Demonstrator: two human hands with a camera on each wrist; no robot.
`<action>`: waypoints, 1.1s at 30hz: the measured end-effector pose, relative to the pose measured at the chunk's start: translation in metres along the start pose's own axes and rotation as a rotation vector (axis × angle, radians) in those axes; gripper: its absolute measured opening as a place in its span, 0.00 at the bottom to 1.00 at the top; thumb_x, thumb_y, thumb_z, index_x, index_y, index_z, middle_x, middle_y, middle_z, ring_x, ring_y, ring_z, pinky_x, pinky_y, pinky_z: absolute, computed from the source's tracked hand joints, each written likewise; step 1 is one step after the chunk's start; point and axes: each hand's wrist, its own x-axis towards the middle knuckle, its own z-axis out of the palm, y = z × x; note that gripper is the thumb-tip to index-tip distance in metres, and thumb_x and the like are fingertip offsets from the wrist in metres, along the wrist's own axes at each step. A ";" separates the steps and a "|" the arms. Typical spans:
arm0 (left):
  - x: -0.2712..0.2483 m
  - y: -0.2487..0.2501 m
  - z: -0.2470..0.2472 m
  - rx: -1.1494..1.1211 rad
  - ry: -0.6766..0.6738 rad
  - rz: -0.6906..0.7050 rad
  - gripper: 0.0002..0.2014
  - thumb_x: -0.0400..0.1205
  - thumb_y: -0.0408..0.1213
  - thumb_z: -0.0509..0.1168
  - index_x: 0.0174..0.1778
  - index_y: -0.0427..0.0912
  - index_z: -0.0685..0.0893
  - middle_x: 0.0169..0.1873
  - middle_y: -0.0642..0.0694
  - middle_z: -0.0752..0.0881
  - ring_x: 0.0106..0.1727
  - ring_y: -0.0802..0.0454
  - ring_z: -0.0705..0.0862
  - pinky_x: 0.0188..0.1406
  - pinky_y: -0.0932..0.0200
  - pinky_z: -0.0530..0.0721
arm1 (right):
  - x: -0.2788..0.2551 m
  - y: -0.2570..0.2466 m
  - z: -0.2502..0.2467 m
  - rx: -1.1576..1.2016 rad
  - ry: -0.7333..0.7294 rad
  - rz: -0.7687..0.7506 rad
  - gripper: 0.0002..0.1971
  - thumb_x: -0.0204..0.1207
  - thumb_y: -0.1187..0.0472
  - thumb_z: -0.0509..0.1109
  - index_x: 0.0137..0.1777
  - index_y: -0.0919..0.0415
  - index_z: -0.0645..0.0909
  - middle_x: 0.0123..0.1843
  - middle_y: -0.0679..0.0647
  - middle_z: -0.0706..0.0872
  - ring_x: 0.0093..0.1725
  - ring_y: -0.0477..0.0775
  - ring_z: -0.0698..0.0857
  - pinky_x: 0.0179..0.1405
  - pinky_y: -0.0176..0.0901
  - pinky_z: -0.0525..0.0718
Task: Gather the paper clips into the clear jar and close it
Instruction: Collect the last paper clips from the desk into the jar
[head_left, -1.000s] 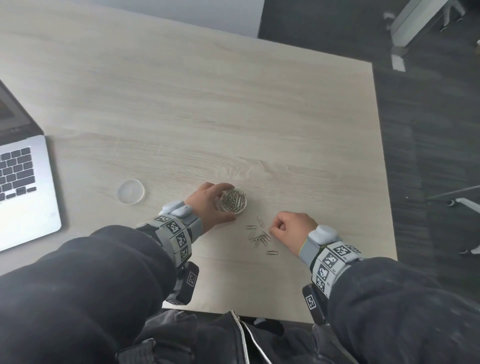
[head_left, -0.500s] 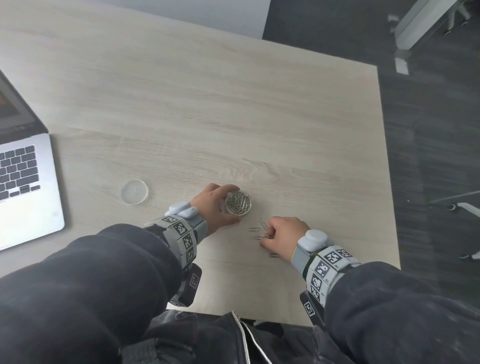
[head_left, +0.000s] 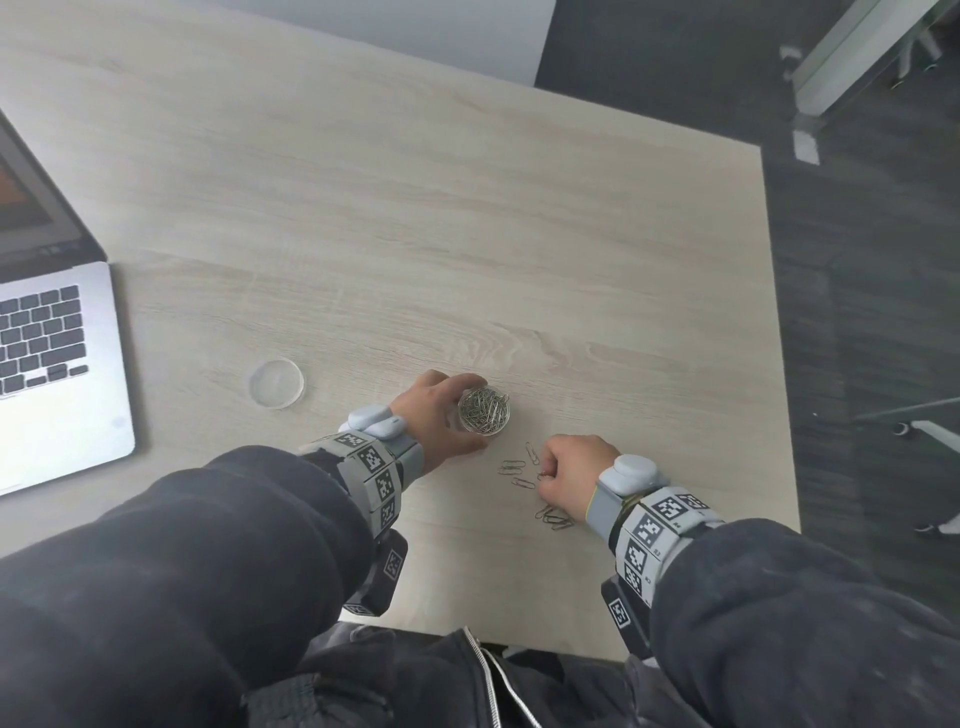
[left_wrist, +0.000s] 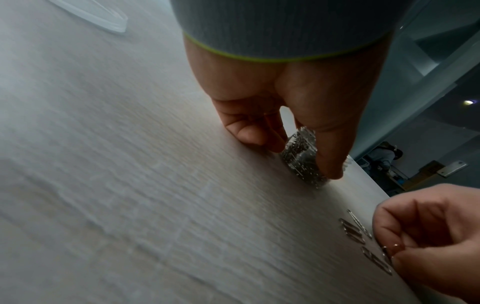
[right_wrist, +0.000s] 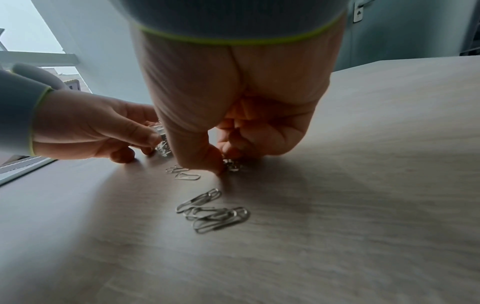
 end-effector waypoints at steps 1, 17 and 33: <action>0.000 0.000 0.000 0.000 -0.001 0.001 0.36 0.65 0.63 0.73 0.69 0.73 0.69 0.57 0.58 0.74 0.47 0.54 0.83 0.51 0.50 0.86 | 0.001 0.000 0.000 0.008 -0.005 0.007 0.09 0.66 0.55 0.68 0.29 0.47 0.70 0.44 0.47 0.87 0.45 0.55 0.83 0.39 0.39 0.73; 0.000 0.001 -0.001 0.004 -0.011 -0.003 0.36 0.65 0.63 0.73 0.70 0.71 0.69 0.61 0.55 0.75 0.49 0.52 0.83 0.52 0.48 0.86 | 0.016 -0.053 -0.034 0.588 0.216 -0.161 0.03 0.66 0.57 0.72 0.38 0.48 0.82 0.25 0.44 0.78 0.25 0.45 0.75 0.29 0.39 0.77; 0.003 0.000 -0.004 0.015 -0.023 0.004 0.36 0.67 0.61 0.75 0.71 0.71 0.69 0.60 0.55 0.74 0.48 0.53 0.83 0.53 0.48 0.86 | 0.008 0.008 -0.015 0.256 0.166 -0.045 0.01 0.68 0.54 0.72 0.37 0.46 0.83 0.40 0.43 0.85 0.43 0.49 0.84 0.44 0.41 0.81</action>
